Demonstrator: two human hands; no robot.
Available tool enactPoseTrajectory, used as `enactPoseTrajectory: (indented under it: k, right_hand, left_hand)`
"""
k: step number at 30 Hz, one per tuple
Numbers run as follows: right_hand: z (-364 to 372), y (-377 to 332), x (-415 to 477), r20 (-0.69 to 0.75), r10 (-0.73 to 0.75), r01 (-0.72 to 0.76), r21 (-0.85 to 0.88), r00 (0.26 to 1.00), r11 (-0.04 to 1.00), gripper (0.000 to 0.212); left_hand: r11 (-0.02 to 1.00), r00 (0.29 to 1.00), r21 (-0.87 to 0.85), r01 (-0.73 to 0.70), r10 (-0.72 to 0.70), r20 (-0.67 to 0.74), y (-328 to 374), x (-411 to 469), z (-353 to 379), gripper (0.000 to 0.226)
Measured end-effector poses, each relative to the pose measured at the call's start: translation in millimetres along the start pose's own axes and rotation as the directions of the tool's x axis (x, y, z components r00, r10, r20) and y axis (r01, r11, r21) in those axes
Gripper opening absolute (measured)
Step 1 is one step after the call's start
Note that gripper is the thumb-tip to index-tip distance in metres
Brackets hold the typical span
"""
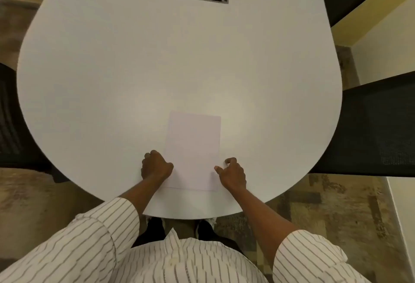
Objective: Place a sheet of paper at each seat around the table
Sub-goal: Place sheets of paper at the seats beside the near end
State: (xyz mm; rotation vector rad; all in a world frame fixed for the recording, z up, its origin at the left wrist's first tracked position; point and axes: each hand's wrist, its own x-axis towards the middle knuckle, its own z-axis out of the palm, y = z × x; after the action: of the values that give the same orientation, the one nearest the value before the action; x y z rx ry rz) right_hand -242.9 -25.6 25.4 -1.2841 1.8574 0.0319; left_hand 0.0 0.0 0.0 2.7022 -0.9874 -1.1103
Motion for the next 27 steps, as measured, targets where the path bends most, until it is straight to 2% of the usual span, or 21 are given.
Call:
enactPoseTrajectory:
  k: [5,12,16,21,25,27]
  right_hand:
    - [12.5,-1.1,0.1,-0.003,0.108,-0.107,0.11,0.994,0.988,0.05]
    - [24.3,-4.6,2.7,-0.042,0.194,-0.184,0.172,0.98,0.968,0.047]
    - [26.1,0.3,10.1,-0.051,0.211,-0.195,0.217,0.976,0.956,0.042]
    - [30.1,3.9,12.4,-0.066,0.172,-0.152,0.229,0.983,0.961,0.032]
    - [33.0,9.2,11.0,-0.091,0.135,-0.113,0.217,0.987,0.97,0.026]
    - [31.4,10.3,10.1,-0.108,0.114,-0.09,0.21,0.988,0.974,0.023]
  left_hand:
    - [0.993,0.996,-0.076,0.089,-0.088,0.017,2.0,-7.0,4.4,0.066]
    - [0.985,0.993,-0.124,0.116,-0.117,0.002,-6.7,-4.0,12.4,0.064]
    - [0.981,0.992,-0.159,0.11,-0.117,-0.036,-6.9,-2.4,11.2,0.051]
    - [0.964,0.995,-0.254,0.083,-0.095,-0.038,-9.7,-7.1,6.8,0.02]
    - [0.956,0.997,-0.289,0.052,-0.066,-0.04,-10.5,-10.8,3.4,0.009]
    - [0.955,0.997,-0.292,0.041,-0.056,-0.044,-9.5,-12.3,0.8,0.01]
